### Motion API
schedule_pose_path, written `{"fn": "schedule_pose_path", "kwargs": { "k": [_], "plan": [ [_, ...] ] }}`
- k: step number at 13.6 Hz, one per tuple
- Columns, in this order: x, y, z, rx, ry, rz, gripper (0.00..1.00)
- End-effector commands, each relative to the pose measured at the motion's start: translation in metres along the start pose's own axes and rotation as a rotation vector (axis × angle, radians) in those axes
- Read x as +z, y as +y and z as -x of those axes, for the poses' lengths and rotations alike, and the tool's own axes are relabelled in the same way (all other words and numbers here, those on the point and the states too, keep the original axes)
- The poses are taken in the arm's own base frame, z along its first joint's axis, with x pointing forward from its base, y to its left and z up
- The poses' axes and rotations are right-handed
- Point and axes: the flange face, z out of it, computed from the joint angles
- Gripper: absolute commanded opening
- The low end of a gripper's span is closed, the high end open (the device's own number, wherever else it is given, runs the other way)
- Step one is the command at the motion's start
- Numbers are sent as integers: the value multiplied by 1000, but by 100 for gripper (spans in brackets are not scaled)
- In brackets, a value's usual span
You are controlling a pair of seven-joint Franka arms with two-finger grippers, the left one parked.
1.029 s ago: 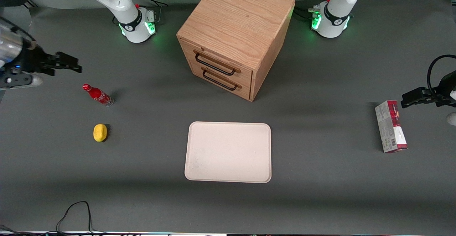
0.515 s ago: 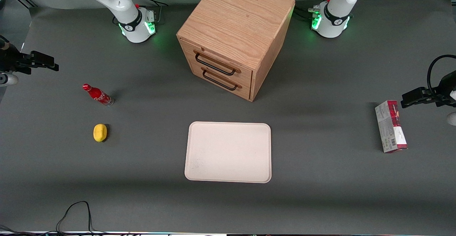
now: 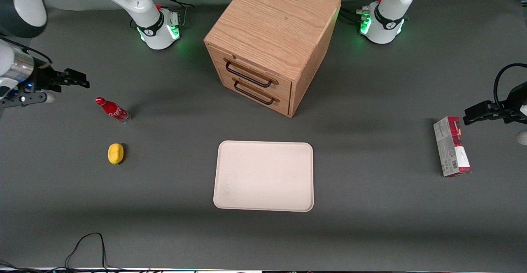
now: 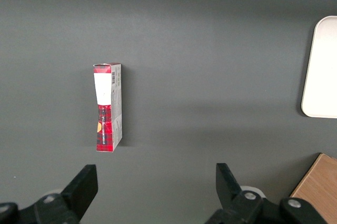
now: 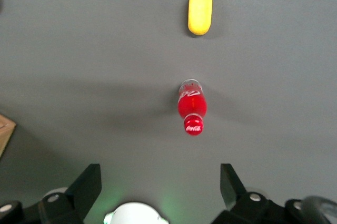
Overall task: Place coke bottle on tray
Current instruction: 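Move the open right gripper over the red Coca-Cola bottle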
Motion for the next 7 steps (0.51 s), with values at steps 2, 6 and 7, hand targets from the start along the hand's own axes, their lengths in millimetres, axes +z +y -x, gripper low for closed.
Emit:
{"fn": "schedule_pose_path", "kwargs": {
  "k": [2, 6, 7],
  "plan": [
    [60, 6, 21, -30, 43, -2, 100],
    [107, 19, 27, -46, 84, -5, 100],
    [117, 25, 31, -52, 87, -10, 100]
  ]
}}
